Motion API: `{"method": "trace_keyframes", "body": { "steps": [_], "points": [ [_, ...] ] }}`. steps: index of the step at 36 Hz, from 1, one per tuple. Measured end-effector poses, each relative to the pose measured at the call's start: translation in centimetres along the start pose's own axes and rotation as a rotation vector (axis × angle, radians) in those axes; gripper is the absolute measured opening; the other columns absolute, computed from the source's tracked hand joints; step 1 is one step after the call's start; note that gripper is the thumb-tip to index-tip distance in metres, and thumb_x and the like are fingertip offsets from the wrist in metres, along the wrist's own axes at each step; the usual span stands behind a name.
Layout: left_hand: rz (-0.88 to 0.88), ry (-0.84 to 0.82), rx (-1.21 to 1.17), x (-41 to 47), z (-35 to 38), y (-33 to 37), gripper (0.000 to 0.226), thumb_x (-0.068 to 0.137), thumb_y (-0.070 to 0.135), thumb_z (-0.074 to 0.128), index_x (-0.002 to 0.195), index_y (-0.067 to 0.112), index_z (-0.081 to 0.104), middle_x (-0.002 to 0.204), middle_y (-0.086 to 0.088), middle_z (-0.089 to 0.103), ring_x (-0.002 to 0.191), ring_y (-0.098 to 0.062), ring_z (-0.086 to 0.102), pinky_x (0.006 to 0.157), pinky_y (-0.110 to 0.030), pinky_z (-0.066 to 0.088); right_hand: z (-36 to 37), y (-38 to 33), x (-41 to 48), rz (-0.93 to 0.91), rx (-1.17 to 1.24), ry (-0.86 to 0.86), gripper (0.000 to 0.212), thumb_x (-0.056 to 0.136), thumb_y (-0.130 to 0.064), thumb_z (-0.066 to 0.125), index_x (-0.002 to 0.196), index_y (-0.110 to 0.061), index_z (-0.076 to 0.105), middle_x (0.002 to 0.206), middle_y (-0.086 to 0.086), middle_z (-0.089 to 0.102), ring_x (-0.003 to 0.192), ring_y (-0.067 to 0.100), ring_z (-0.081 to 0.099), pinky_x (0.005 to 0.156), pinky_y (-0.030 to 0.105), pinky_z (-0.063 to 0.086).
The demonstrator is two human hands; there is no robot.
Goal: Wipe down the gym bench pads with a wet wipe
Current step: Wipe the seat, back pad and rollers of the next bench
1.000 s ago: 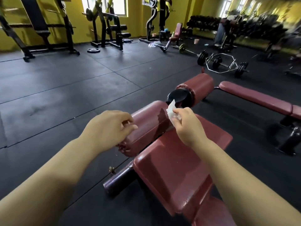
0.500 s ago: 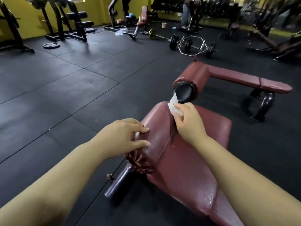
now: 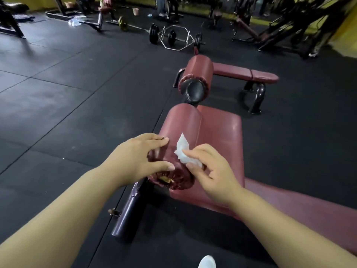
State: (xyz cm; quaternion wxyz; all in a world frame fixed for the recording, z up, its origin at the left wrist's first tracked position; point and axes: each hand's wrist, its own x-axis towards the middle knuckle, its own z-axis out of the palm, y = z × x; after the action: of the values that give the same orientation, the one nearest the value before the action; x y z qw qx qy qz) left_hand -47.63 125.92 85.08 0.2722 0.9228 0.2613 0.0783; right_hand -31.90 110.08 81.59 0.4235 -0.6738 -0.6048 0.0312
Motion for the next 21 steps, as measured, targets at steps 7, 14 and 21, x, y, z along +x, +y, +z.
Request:
{"method": "trace_keyframes", "body": {
  "steps": [7, 14, 21],
  "points": [
    [-0.032, -0.005, -0.235, -0.2, 0.4, -0.6, 0.086, 0.057, 0.076, 0.059, 0.133, 0.037, 0.05, 0.131, 0.03, 0.044, 0.114, -0.001, 0.053, 0.1, -0.027, 0.046, -1.0, 4.5, 5.0, 0.043, -0.162, 0.116, 0.023, 0.089, -0.007, 0.06, 0.11, -0.007, 0.068, 0.091, 0.002, 0.052, 0.084, 0.004, 0.045, 0.082, 0.002, 0.032],
    [-0.063, 0.004, -0.249, -0.5, 0.6, -0.5, 0.081, 0.06, 0.069, 0.057, 0.134, 0.038, 0.049, 0.132, 0.03, 0.044, 0.115, 0.002, 0.051, 0.099, -0.019, 0.042, -1.2, 7.7, 10.0, 0.273, -0.187, 0.172, 0.023, 0.096, -0.024, 0.049, 0.11, -0.023, 0.067, 0.088, -0.009, 0.056, 0.087, 0.005, 0.047, 0.077, 0.015, 0.036],
    [-0.128, -0.009, -0.306, -0.9, 0.7, -1.6, 0.056, 0.079, 0.045, 0.067, 0.132, 0.04, 0.049, 0.123, 0.024, 0.055, 0.11, 0.005, 0.054, 0.094, -0.016, 0.04, -0.1, 1.9, 2.1, 0.144, 0.029, 0.133, 0.018, 0.09, -0.024, 0.062, 0.108, -0.021, 0.066, 0.093, -0.008, 0.061, 0.088, 0.008, 0.055, 0.08, 0.012, 0.04]
  ]
}}
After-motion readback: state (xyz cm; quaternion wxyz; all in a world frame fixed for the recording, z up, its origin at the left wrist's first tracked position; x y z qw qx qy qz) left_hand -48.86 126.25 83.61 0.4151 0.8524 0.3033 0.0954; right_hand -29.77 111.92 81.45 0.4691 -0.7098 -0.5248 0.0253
